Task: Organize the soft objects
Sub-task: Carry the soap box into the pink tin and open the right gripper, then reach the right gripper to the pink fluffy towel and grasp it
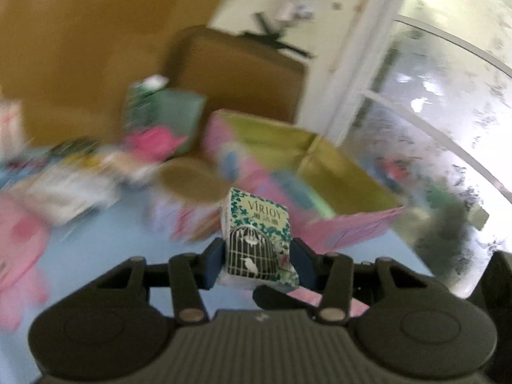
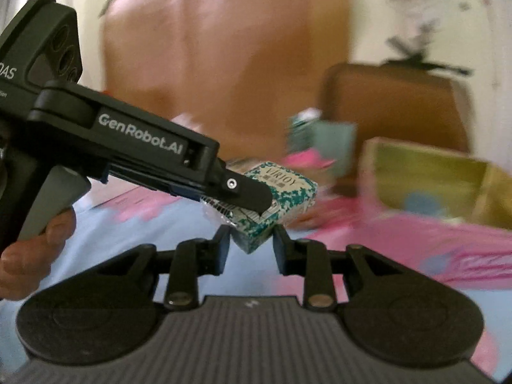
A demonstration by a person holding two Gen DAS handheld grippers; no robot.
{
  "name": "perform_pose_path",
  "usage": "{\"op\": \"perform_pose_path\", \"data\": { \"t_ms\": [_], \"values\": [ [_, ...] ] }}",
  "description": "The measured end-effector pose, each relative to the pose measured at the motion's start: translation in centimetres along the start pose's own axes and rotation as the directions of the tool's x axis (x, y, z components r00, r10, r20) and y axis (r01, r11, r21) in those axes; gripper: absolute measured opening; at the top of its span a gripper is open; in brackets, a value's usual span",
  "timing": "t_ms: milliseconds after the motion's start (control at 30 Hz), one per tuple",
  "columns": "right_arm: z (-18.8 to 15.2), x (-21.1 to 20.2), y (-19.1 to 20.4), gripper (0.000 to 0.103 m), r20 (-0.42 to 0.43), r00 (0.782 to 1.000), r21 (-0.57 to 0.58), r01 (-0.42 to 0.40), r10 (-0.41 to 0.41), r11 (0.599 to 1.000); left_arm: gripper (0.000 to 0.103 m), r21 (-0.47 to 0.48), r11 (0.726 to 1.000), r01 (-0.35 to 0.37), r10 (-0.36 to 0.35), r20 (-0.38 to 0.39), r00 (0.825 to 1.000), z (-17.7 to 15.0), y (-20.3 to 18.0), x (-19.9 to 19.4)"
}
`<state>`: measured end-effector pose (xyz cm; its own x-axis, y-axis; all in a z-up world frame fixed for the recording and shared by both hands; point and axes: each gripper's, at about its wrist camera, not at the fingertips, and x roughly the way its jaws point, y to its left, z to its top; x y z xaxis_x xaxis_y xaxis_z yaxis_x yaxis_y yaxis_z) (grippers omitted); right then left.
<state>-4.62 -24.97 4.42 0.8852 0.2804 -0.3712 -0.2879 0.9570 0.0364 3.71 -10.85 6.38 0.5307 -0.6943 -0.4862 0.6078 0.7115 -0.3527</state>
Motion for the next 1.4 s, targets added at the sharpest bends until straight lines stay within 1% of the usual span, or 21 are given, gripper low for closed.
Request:
{"op": "perform_pose_path", "data": {
  "t_ms": [133, 300, 367, 400, 467, 567, 633, 700, 767, 800, 867, 933, 1000, 1033, 1100, 1167, 1200, 1267, 1300, 1367, 1400],
  "values": [
    [0.6, -0.5, -4.7, 0.032, 0.042, 0.991, 0.045, 0.122, -0.124, 0.992, 0.045, 0.079, 0.995, 0.059, -0.06, 0.012, 0.998, 2.8, -4.1, 4.9],
    [0.6, 0.0, -9.6, 0.032, 0.033, 0.969, 0.1, 0.24, -0.244, 0.966, 0.046, 0.114, 0.99, 0.085, -0.086, 0.006, 0.996, 4.5, -7.8, 10.9],
    [0.4, 0.4, -11.2, 0.033, 0.018, 0.952, 0.112, 0.3, -0.304, 0.947, 0.053, 0.122, 0.989, 0.082, -0.082, -0.003, 0.997, 4.7, -8.8, 12.6],
    [0.2, 0.7, -11.9, 0.033, 0.013, 0.939, 0.115, 0.341, -0.344, 0.933, 0.053, 0.118, 0.989, 0.084, -0.083, -0.011, 0.996, 4.6, -9.1, 13.1],
    [-0.3, 0.9, -13.5, 0.034, 0.003, 0.909, 0.129, 0.414, -0.417, 0.901, 0.055, 0.101, 0.991, 0.083, -0.083, -0.011, 0.997, 4.3, -9.0, 13.1],
    [-0.8, 0.2, -14.5, 0.034, 0.019, 0.896, 0.177, 0.435, -0.444, 0.883, 0.057, 0.114, 0.99, 0.08, -0.082, 0.013, 0.997, 3.5, -8.1, 11.1],
    [-1.1, -0.4, -14.3, 0.036, 0.033, 0.892, 0.199, 0.436, -0.451, 0.878, 0.059, 0.123, 0.989, 0.08, -0.085, 0.038, 0.996, 2.7, -6.8, 8.7],
    [-1.3, -0.9, -13.5, 0.036, 0.062, 0.901, 0.213, 0.409, -0.43, 0.887, 0.061, 0.124, 0.99, 0.067, -0.075, 0.061, 0.995, 1.6, -5.1, 6.2],
    [-1.0, -0.9, -12.4, 0.036, 0.095, 0.911, 0.203, 0.378, -0.402, 0.903, 0.063, 0.12, 0.992, 0.026, -0.036, 0.083, 0.996, 0.2, -3.0, 3.6],
    [-0.8, -0.6, -11.7, 0.036, 0.107, 0.918, 0.191, 0.358, -0.381, 0.914, 0.063, 0.118, 0.993, -0.009, -0.002, 0.091, 0.996, -0.5, -1.9, 2.5],
    [-0.1, 0.2, -10.0, 0.037, 0.111, 0.945, 0.16, 0.29, -0.309, 0.944, 0.063, 0.118, 0.988, -0.102, 0.09, 0.105, 0.99, -1.9, 0.4, 0.6],
    [0.9, 1.5, -8.3, 0.037, 0.094, 0.974, 0.14, 0.191, -0.205, 0.972, 0.063, 0.097, 0.977, -0.191, 0.181, 0.105, 0.978, -2.9, 3.0, -0.7],
    [2.2, 3.0, -7.3, 0.037, 0.07, 0.992, 0.143, 0.094, -0.105, 0.985, 0.063, 0.065, 0.959, -0.277, 0.269, 0.102, 0.958, -3.8, 5.7, -1.6],
    [3.2, 4.0, -7.0, 0.037, 0.049, 0.997, 0.152, 0.047, -0.055, 0.987, 0.063, 0.046, 0.951, -0.304, 0.299, 0.099, 0.949, -4.0, 6.7, -1.8],
    [5.5, 6.4, -6.8, 0.037, 0.007, 1.0, 0.175, -0.015, 0.014, 0.984, 0.063, -0.009, 0.946, -0.325, 0.325, 0.093, 0.941, -4.4, 8.8, -2.3],
    [7.9, 9.3, -6.6, 0.038, -0.037, 0.999, 0.195, -0.032, 0.04, 0.98, 0.063, -0.075, 0.942, -0.328, 0.334, 0.091, 0.938, -4.7, 10.6, -2.6],
    [9.0, 10.9, -6.6, 0.04, -0.064, 0.997, 0.198, -0.023, 0.037, 0.98, 0.063, -0.113, 0.943, -0.312, 0.323, 0.089, 0.942, -4.6, 11.2, -2.7],
    [10.9, 14.6, -6.4, 0.053, -0.129, 0.991, 0.208, 0.0, 0.027, 0.978, 0.063, -0.156, 0.94, -0.303, 0.321, 0.111, 0.94, -4.5, 11.9, -3.1],
    [11.6, 16.3, -6.3, 0.056, -0.163, 0.987, 0.215, 0.02, 0.016, 0.976, 0.063, -0.174, 0.939, -0.297, 0.318, 0.113, 0.941, -4.5, 12.2, -3.2],
    [12.4, 19.9, -6.1, 0.065, -0.246, 0.969, 0.229, 0.056, 0.002, 0.972, 0.063, -0.199, 0.942, -0.271, 0.298, 0.118, 0.947, -4.6, 12.7, -3.3],
    [12.5, 21.6, -6.1, 0.065, -0.288, 0.957, 0.244, 0.077, -0.004, 0.967, 0.063, -0.208, 0.943, -0.259, 0.289, 0.128, 0.949, -4.6, 12.9, -3.5]
  ]
}}
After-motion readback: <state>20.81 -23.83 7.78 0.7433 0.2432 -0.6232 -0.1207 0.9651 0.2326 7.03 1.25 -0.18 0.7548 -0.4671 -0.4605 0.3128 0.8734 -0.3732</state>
